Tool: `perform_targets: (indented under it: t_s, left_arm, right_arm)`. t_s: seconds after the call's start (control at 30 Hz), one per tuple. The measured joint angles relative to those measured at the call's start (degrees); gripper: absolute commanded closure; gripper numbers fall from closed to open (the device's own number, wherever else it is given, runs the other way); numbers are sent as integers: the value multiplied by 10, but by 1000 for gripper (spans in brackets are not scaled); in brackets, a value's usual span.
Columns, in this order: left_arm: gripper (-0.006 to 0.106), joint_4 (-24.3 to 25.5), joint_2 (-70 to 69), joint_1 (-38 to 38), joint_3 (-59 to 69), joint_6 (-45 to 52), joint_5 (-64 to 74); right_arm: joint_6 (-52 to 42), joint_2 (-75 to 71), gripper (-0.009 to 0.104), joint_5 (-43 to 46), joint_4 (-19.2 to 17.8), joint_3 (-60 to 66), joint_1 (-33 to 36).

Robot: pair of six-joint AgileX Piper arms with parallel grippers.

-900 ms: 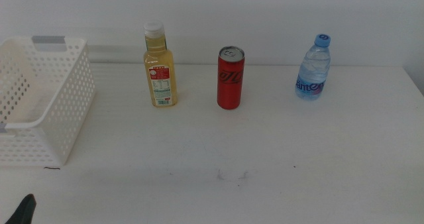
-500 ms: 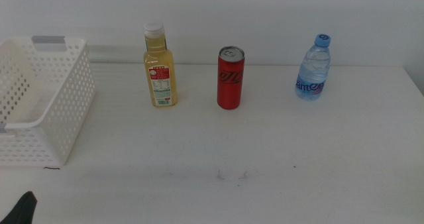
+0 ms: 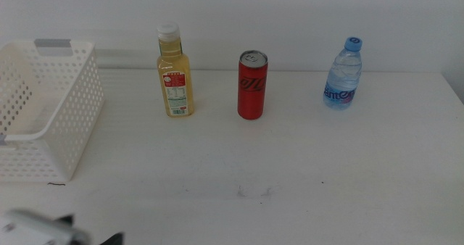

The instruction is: Use arms to grab the bottles and put them into the dustbin to the left of the table.

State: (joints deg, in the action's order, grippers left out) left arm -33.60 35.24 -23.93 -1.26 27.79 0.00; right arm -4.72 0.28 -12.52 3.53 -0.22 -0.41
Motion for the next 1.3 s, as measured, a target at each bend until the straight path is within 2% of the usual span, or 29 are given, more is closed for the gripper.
perform_targets:
  t_s: [0.13,0.23,0.43,0.57,0.67,0.8,1.0,1.3]
  left_arm:
    - [7,4,107,-117,-26,6,-170]
    - [7,42,177,-172,-30,-41,-295]
    - [7,172,309,-197,-32,-168,-450]
    - [7,231,369,-198,-33,-197,-536]
    - [7,255,409,-198,-33,-207,-598]
    - [7,264,468,-198,-35,-236,-675]
    - [7,259,553,-199,-46,-290,-684]
    - [7,178,593,-198,-142,-273,-682]
  right_arm:
    - [0,0,9,0,0,0,0]
    - [0,0,9,0,0,0,0]
    - [0,0,9,0,0,0,0]
    - [0,0,9,0,0,0,0]
    - [0,0,9,0,0,0,0]
    - [0,0,9,0,0,0,0]
    - [0,0,9,0,0,0,0]
    - [0,0,9,0,0,0,0]
